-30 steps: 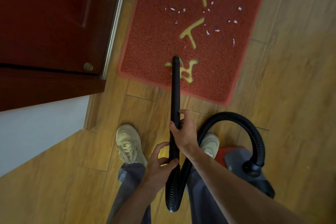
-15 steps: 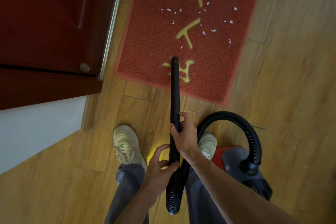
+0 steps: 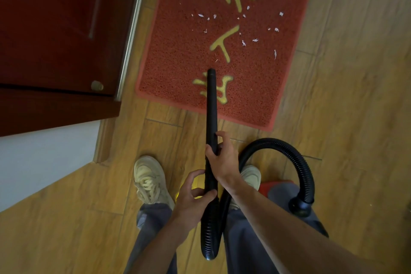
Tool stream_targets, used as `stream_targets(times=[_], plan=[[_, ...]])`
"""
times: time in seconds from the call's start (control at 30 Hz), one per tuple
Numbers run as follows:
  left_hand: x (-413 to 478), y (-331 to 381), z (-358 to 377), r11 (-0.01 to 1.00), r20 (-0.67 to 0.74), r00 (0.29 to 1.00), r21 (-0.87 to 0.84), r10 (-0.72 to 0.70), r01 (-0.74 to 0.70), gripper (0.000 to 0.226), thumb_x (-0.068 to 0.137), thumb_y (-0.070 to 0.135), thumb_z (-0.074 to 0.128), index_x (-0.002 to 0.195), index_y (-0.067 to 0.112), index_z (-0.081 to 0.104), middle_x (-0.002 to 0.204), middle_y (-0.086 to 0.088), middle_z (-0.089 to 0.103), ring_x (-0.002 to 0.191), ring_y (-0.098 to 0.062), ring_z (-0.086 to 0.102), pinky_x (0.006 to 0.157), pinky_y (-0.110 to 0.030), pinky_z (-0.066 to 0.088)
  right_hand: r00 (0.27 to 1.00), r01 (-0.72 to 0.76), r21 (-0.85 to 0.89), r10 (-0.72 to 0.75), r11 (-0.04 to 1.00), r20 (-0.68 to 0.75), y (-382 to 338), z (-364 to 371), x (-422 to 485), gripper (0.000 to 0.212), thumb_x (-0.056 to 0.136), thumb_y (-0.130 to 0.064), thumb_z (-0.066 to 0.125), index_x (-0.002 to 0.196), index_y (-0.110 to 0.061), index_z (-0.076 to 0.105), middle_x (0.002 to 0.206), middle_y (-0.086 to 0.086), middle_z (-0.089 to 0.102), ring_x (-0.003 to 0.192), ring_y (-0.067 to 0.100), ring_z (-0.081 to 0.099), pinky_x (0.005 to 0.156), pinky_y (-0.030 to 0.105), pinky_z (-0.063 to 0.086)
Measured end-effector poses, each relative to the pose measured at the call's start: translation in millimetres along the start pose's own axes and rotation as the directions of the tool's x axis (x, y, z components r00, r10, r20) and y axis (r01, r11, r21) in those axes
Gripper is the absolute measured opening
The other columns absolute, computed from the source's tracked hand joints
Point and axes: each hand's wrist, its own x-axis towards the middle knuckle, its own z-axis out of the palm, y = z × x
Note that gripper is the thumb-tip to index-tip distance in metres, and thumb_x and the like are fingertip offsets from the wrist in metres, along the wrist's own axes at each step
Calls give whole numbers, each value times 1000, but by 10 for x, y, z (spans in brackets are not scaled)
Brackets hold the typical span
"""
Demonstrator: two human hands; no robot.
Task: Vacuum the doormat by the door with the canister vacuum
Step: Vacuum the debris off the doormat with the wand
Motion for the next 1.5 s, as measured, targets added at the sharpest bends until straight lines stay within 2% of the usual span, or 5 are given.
stream_targets(times=[0.3, 0.57, 0.77, 1.0, 1.5], plan=[[-41, 56, 81, 1000, -29, 999, 9, 25, -24, 48, 87, 12, 71, 117, 46, 55, 75, 3, 72, 64, -9, 69, 56, -24, 52, 997, 54, 23, -53, 998, -49, 44, -29, 4, 47, 94, -22, 62, 138, -18, 45, 90, 2, 65, 76, 15, 62, 66, 23, 48], [60, 166, 189, 999, -27, 999, 29, 40, -39, 46, 87, 16, 72, 116, 48, 56, 79, 2, 72, 70, -9, 70, 71, -37, 61, 998, 49, 52, -48, 997, -32, -45, -166, 171, 39, 94, -16, 62, 131, -16, 50, 78, 0, 61, 64, 9, 57, 54, 11, 41], [108, 224, 271, 999, -58, 998, 38, 36, -33, 47, 88, 12, 70, 116, 46, 56, 80, -4, 72, 71, -13, 70, 74, -41, 59, 999, 43, 40, -44, 998, 28, -75, -257, 293, 31, 93, -14, 62, 122, -15, 50, 72, 2, 59, 58, 11, 55, 48, 20, 42], [134, 262, 408, 997, -53, 997, 56, 63, -60, 48, 85, 15, 73, 114, 50, 56, 81, -4, 70, 70, -15, 69, 63, -30, 54, 998, 57, 74, -57, 996, -7, -42, -410, 314, 32, 94, -12, 61, 125, -15, 50, 71, -3, 56, 55, 6, 53, 49, 13, 39], [230, 500, 741, 994, -62, 993, 54, 103, -99, 45, 86, 22, 74, 115, 51, 56, 89, -5, 74, 80, -18, 72, 72, -35, 59, 998, 43, 84, -46, 996, 32, -92, -757, 589, 32, 97, -14, 59, 127, -10, 48, 77, -5, 56, 61, 6, 54, 53, 18, 45]])
